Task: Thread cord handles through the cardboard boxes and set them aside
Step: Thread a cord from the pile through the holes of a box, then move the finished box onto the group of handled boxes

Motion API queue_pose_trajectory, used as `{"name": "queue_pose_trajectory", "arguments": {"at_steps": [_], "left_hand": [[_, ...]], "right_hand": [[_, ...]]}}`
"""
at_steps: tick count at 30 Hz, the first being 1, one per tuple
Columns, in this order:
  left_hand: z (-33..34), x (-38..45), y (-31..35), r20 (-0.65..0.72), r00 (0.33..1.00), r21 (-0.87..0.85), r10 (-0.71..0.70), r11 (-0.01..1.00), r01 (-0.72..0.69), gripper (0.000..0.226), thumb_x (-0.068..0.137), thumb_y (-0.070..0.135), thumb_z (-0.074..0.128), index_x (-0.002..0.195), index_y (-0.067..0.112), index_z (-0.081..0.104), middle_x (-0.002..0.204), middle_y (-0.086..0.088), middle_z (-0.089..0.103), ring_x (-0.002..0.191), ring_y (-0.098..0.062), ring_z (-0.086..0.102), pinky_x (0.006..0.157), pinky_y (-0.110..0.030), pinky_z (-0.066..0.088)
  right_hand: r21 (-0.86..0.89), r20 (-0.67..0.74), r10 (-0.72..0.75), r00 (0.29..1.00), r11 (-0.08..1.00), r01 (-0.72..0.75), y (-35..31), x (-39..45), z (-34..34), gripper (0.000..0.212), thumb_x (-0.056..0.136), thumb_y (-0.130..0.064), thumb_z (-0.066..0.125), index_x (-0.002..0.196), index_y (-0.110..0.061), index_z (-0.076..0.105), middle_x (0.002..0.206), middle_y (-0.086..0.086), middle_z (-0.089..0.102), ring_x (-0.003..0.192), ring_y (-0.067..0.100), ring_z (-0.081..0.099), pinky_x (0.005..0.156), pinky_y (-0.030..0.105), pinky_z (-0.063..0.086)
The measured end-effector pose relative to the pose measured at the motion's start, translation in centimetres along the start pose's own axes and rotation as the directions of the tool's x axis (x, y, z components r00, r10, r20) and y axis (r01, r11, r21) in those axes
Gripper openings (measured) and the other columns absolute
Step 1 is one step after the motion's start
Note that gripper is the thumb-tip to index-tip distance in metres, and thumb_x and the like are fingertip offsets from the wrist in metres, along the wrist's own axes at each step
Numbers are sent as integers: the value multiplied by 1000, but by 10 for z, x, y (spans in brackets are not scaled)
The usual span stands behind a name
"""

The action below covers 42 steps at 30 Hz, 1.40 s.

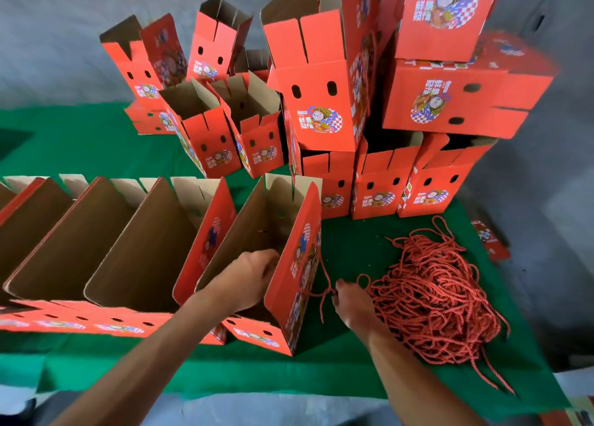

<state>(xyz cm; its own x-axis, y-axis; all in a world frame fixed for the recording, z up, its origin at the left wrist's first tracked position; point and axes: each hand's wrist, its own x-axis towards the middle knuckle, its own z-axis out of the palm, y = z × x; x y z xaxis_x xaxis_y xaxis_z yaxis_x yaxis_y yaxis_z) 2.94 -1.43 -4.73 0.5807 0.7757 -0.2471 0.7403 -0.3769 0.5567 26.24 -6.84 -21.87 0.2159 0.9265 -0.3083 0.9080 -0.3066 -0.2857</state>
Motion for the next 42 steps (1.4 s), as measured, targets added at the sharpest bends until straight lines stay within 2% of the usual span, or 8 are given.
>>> {"name": "queue_pose_trajectory", "arguments": {"at_steps": [5,10,14,19,26,33,38,42], "left_hand": [[-22,-5,-2,-438,859,439,264,897,-52,39,96,18,67,134,15,62,149,-7,53,148,-26,39,125,-51,26],[-39,-2,-6,-450,893,211,0,972,107,68,97,16,62,156,12,29,160,-13,37,148,-31,36,122,-44,33],[-44,1,-15,-255,910,82,-327,930,357,46,99,26,56,142,14,45,131,-15,63,117,-34,63,100,-42,53],[-54,7,-13,-182,881,-55,-436,899,434,35,93,17,51,127,6,56,123,-16,66,112,-37,65,99,-46,54],[-73,20,-9,-283,820,-373,-497,845,384,33,92,8,51,119,-9,60,106,-20,68,98,-35,68,76,-37,56],[-78,32,-9,-368,717,-626,-592,728,279,34,97,15,48,124,0,62,113,-19,70,103,-37,68,94,-50,58],[-64,59,9,-303,723,-758,-621,617,212,45,109,36,38,133,3,56,123,-17,66,113,-34,64,105,-47,50],[-62,59,11,-467,773,-474,-429,859,191,36,107,30,43,115,2,65,118,-21,68,114,-40,63,99,-44,50]], "right_hand": [[536,99,128,987,829,-161,18,-13,8,34,97,-26,64,66,-15,56,64,6,57,53,17,53,53,40,41],[911,356,488,797,-372,-179,38,4,-31,26,106,-10,38,94,-6,60,76,11,72,64,19,72,49,23,58],[570,474,483,736,-805,162,65,5,-55,46,109,-15,23,127,2,61,101,12,76,95,20,76,78,26,62],[637,459,500,734,-761,120,64,1,-62,44,111,-27,22,121,-4,59,129,14,67,114,28,68,100,36,56],[965,258,91,962,19,-260,-33,-5,-66,37,111,-39,36,113,-21,68,99,2,80,91,23,77,78,43,58],[927,225,175,959,266,-266,-67,8,-87,37,111,-43,30,110,-24,62,99,-3,68,100,31,68,69,43,61],[951,290,98,952,-139,-275,-86,19,-88,24,112,-34,37,112,-20,57,99,24,76,90,43,76,67,47,65],[881,352,45,935,-353,-315,-105,34,-90,40,111,-39,40,126,-6,57,118,27,70,97,46,74,66,47,64]]}}
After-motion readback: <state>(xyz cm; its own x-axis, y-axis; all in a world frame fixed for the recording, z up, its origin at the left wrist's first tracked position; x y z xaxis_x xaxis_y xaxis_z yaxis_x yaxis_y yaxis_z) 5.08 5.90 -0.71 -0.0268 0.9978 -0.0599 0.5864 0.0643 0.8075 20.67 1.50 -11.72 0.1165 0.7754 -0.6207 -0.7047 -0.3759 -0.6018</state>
